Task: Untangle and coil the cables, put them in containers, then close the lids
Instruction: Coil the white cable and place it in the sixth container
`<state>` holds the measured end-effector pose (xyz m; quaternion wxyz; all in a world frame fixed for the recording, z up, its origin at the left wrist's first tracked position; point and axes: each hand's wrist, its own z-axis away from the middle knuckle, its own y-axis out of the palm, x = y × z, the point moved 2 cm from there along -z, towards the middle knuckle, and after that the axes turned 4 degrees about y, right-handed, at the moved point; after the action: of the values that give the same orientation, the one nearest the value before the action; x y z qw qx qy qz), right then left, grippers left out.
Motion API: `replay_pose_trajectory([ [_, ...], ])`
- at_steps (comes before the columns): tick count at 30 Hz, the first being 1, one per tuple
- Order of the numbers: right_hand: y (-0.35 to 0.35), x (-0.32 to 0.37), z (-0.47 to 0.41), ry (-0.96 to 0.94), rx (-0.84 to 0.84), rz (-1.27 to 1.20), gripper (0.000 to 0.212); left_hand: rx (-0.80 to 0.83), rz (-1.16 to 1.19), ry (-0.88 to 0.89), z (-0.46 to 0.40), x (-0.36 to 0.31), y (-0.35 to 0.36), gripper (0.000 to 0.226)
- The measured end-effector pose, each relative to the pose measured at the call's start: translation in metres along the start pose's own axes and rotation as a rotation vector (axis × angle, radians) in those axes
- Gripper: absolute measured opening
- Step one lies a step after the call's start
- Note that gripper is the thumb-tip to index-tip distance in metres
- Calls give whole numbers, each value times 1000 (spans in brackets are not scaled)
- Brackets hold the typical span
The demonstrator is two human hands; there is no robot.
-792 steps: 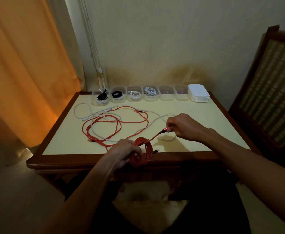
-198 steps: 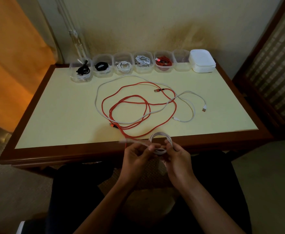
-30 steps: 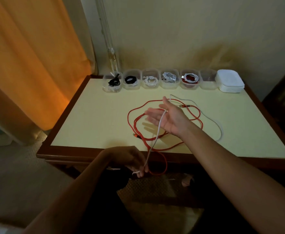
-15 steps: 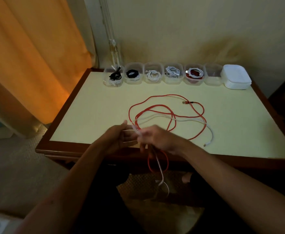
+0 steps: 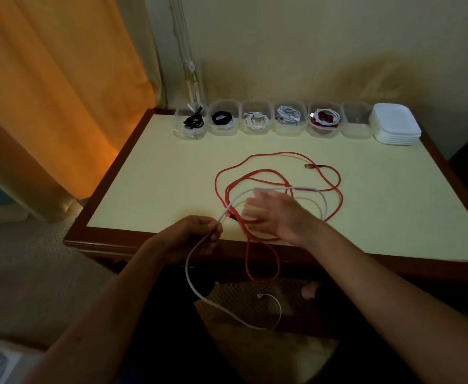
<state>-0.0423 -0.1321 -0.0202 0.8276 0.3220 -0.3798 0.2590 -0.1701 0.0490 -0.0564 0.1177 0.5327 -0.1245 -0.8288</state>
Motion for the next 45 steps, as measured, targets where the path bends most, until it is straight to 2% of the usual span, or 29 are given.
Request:
replay_pose_trajectory([
  [2,-5,10,-5,-11,-49,-178,56,80,-31,-25,4,4,-1,17],
  [4,-13,16,-9,-58,-183,-433,38,118,-134,-61,6,7,-4,20],
  [5,-17,18,-10,-88,-266,-544,28,116,-187,-79,6,9,-5,23],
  [7,-22,21,-9,-131,-366,-639,23,82,-238,-104,5,13,-9,26],
  [9,-21,20,-4,-140,-383,-531,23,47,-249,-119,5,14,-13,26],
  [12,-15,16,3,-116,-365,-163,27,-19,-291,-107,5,11,-9,22],
  [13,-14,15,5,-113,-333,-48,28,-91,-305,-52,3,9,-6,21],
  [16,-7,19,12,-109,-185,278,29,-522,-325,320,1,-3,2,17],
  [18,-1,22,17,-74,-51,455,29,-640,-485,519,-3,-13,4,21],
  [20,3,24,22,-27,82,552,31,-595,-715,597,-9,-20,12,29],
  [21,4,25,23,-21,127,564,32,-547,-748,608,-11,-23,17,29],
  [23,5,28,25,-65,138,537,33,-394,-617,586,-11,-26,28,28],
  [26,0,32,24,-238,1,542,31,-150,-319,448,-6,-26,48,34],
  [30,-9,29,26,-436,-130,705,27,-15,17,304,-4,-19,64,39],
  [34,-15,18,28,-509,-186,750,26,177,63,266,-5,-15,70,27],
  [38,-25,17,26,-528,-309,574,28,349,106,253,-8,-11,79,22],
  [41,-30,16,25,-528,-355,532,27,343,205,295,-13,-12,84,15],
  [45,-28,8,23,-536,-363,663,25,65,398,403,-22,-20,85,13],
])
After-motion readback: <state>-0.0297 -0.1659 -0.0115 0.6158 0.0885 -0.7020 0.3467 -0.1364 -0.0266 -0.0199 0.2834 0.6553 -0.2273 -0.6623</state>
